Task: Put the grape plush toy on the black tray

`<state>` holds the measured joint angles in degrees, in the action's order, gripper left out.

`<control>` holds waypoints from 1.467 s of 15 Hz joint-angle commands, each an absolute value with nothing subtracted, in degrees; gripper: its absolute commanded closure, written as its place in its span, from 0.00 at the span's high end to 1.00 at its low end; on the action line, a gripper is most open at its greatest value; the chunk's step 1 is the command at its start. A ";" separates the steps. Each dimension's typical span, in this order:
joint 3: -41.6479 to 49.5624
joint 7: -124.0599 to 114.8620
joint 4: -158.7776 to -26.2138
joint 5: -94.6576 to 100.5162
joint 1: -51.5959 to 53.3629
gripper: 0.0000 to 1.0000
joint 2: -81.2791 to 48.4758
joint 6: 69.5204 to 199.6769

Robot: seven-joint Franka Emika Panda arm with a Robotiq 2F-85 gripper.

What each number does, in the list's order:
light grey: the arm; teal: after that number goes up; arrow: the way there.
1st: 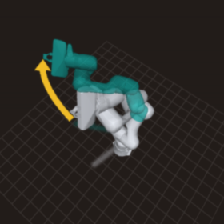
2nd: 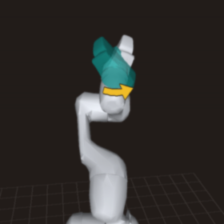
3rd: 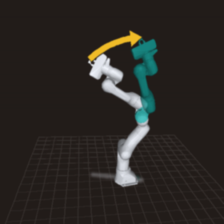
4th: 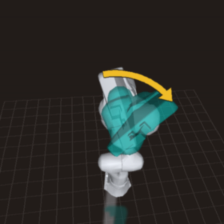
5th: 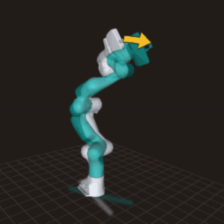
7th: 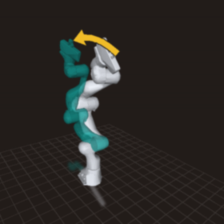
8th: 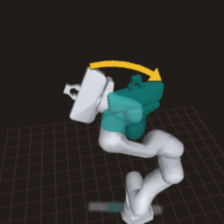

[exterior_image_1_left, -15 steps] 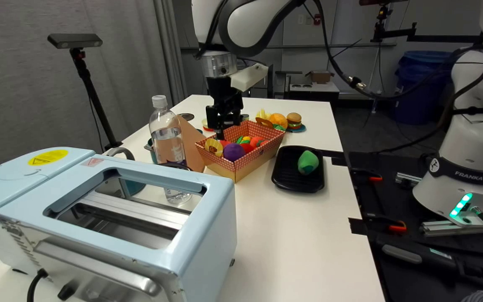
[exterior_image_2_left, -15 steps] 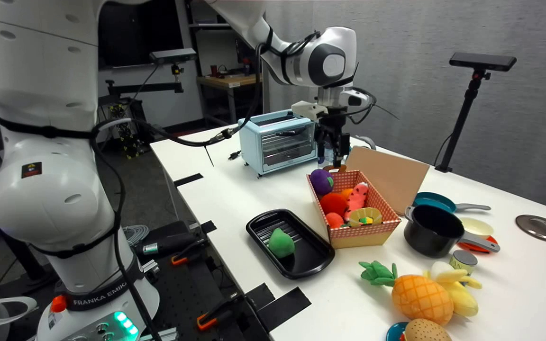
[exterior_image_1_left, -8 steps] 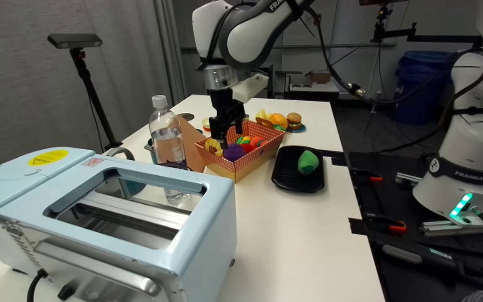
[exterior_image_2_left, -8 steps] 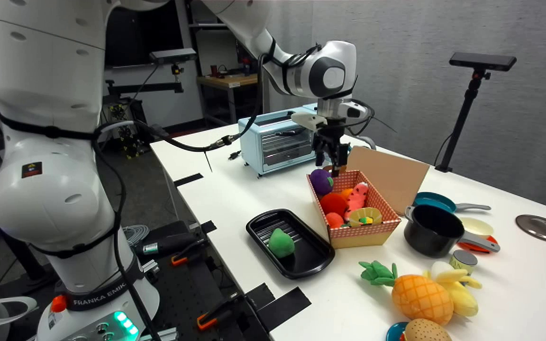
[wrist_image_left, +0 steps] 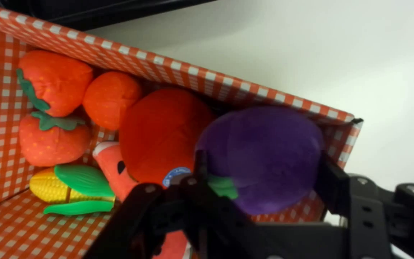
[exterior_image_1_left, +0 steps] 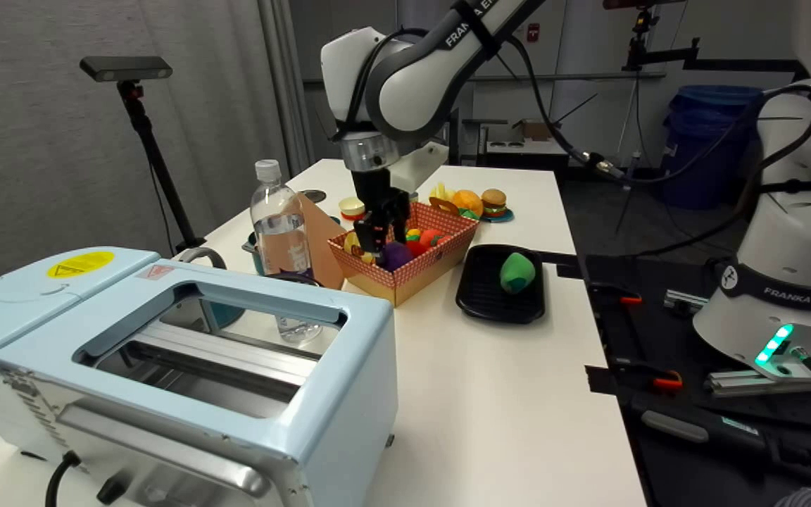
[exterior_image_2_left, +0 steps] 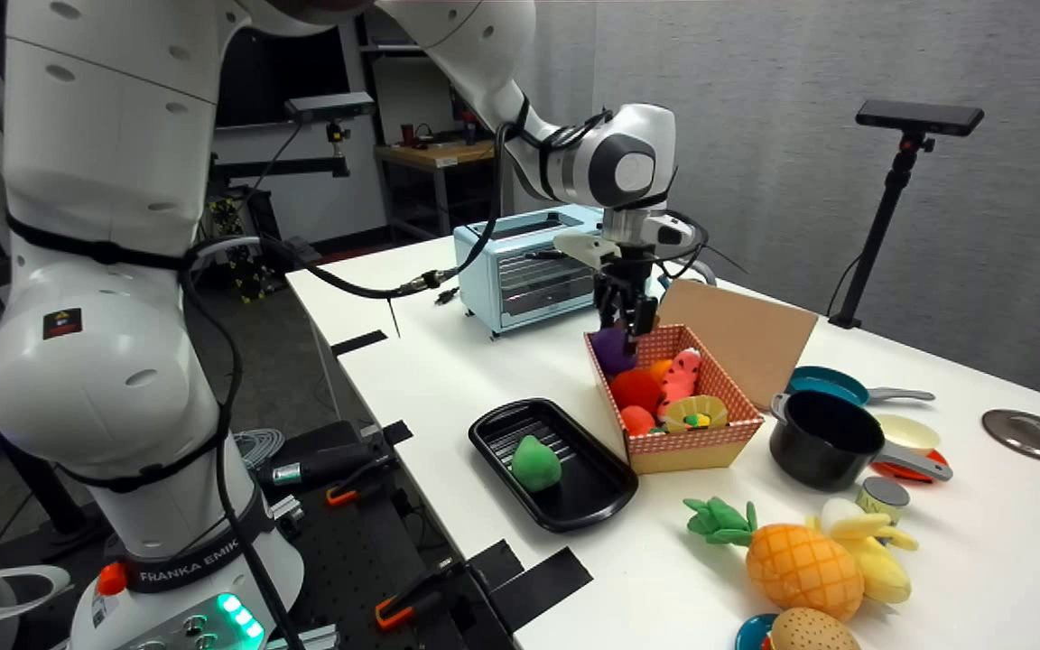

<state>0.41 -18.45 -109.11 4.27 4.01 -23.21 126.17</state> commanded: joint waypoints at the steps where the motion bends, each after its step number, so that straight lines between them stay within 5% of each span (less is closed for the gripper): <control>1: 1.38 -18.83 -108.40 5.63 4.97 0.42 -23.95 127.32; 7: 1.05 -18.86 -110.11 5.37 5.28 0.04 -21.76 128.20; 22: -3.30 -18.00 -123.74 5.81 7.13 0.06 -2.60 126.79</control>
